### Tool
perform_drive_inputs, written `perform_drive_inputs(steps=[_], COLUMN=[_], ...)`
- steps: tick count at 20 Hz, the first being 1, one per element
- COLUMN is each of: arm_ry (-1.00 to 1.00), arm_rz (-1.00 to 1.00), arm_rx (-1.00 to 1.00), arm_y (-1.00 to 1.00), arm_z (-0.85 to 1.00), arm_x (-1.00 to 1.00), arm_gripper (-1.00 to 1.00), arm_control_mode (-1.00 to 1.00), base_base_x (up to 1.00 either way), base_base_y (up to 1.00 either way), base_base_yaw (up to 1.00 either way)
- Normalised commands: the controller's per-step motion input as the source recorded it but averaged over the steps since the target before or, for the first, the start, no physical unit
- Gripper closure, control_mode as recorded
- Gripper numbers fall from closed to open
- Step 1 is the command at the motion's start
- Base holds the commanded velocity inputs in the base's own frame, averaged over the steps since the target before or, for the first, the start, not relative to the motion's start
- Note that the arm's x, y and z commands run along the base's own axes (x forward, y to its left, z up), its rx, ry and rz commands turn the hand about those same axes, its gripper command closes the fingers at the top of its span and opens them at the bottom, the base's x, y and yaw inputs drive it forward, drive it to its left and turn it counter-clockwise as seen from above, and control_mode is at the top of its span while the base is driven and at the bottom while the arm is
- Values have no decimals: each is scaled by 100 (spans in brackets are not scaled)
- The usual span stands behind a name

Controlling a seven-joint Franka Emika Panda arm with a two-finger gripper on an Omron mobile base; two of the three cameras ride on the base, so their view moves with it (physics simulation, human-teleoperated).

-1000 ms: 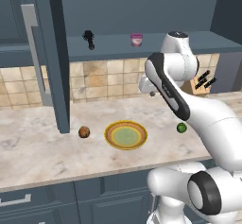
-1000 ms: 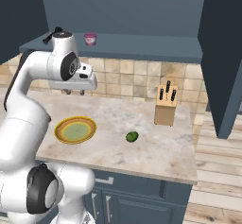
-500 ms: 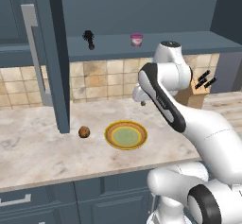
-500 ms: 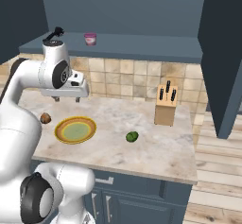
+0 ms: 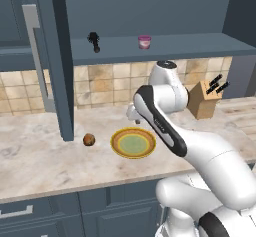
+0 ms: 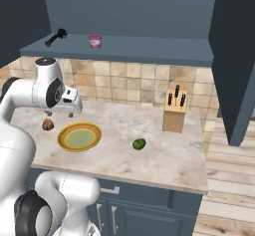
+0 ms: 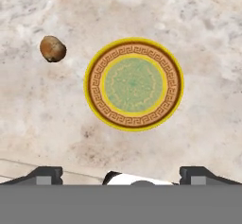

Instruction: Pick the avocado and bread from the counter and place them on the plate. Then pick the jam from the cabinet and place it next to the plate. Lastly close the cabinet door.

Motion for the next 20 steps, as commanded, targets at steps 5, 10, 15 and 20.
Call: perform_drive_inputs(steps=[5,10,15,20], arm_ry=[0,0,0,0], arm_rz=[0,0,0,0], arm_rx=[3,2,5,4], arm_y=[44,44,46,42], arm_z=[-25,-26,-31,-30], arm_x=[0,9,20,26], arm_gripper=[-100,-100,-100,-100], arm_control_mode=[-100,-100,-100,-100], base_base_x=[0,0,0,0], base_base_y=[0,0,0,0], base_base_yaw=[0,0,0,0])
